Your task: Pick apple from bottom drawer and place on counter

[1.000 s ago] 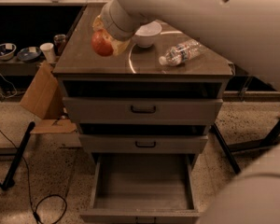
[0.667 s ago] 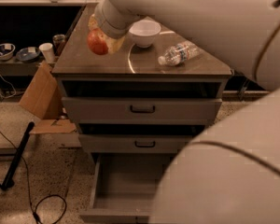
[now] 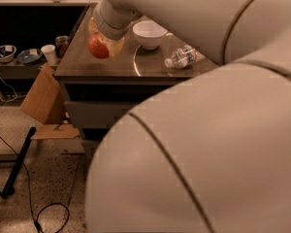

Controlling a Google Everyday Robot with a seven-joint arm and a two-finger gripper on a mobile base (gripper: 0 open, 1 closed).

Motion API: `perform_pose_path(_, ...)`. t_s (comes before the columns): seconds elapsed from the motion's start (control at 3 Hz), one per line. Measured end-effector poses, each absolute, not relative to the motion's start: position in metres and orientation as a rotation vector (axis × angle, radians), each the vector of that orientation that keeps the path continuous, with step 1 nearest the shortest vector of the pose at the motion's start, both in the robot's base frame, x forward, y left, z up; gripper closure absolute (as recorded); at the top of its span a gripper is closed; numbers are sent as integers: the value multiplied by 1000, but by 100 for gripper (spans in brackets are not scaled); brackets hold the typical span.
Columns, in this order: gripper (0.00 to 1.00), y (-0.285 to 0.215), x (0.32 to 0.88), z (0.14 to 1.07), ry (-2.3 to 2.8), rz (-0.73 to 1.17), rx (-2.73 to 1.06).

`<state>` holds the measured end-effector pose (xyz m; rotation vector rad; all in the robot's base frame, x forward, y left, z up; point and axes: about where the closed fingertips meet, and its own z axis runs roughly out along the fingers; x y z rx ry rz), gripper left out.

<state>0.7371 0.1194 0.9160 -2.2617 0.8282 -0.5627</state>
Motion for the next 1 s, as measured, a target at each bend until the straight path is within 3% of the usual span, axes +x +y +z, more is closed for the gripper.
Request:
perform_pose_path(0.67, 100, 127, 747, 894, 827, -468, -2329)
perform_pose_path(1.0, 74, 127, 752, 882, 842, -413, -2369)
